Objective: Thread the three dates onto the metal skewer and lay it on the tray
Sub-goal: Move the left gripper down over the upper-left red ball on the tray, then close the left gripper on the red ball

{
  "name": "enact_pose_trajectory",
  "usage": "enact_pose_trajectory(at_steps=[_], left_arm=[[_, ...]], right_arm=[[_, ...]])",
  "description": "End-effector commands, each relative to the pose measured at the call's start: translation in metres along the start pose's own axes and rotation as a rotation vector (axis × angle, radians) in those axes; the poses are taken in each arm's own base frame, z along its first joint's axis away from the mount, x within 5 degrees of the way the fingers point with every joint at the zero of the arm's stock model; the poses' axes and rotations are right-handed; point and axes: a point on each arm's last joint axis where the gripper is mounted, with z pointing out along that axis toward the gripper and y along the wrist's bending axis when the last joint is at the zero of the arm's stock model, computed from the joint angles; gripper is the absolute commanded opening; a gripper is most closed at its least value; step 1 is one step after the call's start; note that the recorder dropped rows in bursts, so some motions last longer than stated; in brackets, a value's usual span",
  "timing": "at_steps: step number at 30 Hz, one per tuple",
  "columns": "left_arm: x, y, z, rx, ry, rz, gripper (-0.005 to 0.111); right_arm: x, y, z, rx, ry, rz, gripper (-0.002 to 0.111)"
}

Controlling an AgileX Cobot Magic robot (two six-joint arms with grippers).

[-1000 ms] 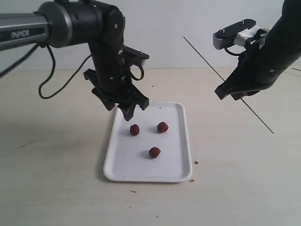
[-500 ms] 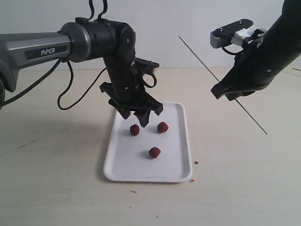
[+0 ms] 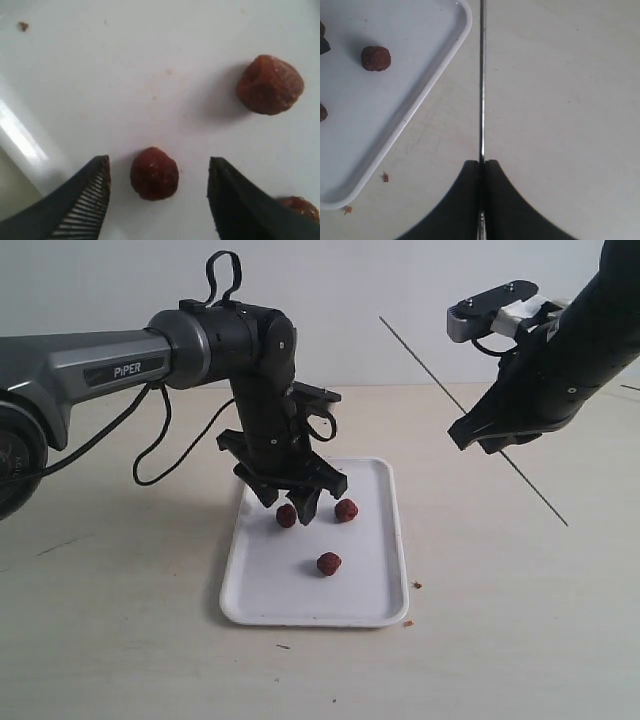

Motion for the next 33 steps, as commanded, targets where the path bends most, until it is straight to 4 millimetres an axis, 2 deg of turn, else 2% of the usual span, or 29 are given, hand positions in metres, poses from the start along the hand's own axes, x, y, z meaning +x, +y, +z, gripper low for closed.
enact_pose_trajectory(at_steps=[1,6,10,16,27,33], left_arm=[[0.0,0.002,0.007,0.005,0.014,-0.003,0.058],[0.001,0.002,0.019,0.011,0.037,-0.011,0.058],[0.002,0.002,0.02,0.012,0.048,-0.011,0.055],[0.003,0.002,0.02,0.013,0.057,-0.011,0.035],[0.003,0.002,0.02,0.013,0.053,-0.005,0.034],[0.002,0.001,0.014,0.015,0.044,0.012,0.034]], right_arm=[[0.0,-0.002,-0.003,0.006,-0.016,0.0,0.0],[-0.001,-0.002,-0.003,0.008,-0.025,0.0,0.0],[-0.001,-0.002,-0.003,0.006,-0.028,0.004,0.0],[-0.002,-0.002,-0.003,0.009,-0.038,0.004,0.0],[-0.002,-0.002,-0.003,0.01,-0.04,0.004,0.0],[-0.004,-0.003,-0.002,0.015,-0.053,0.004,0.0]])
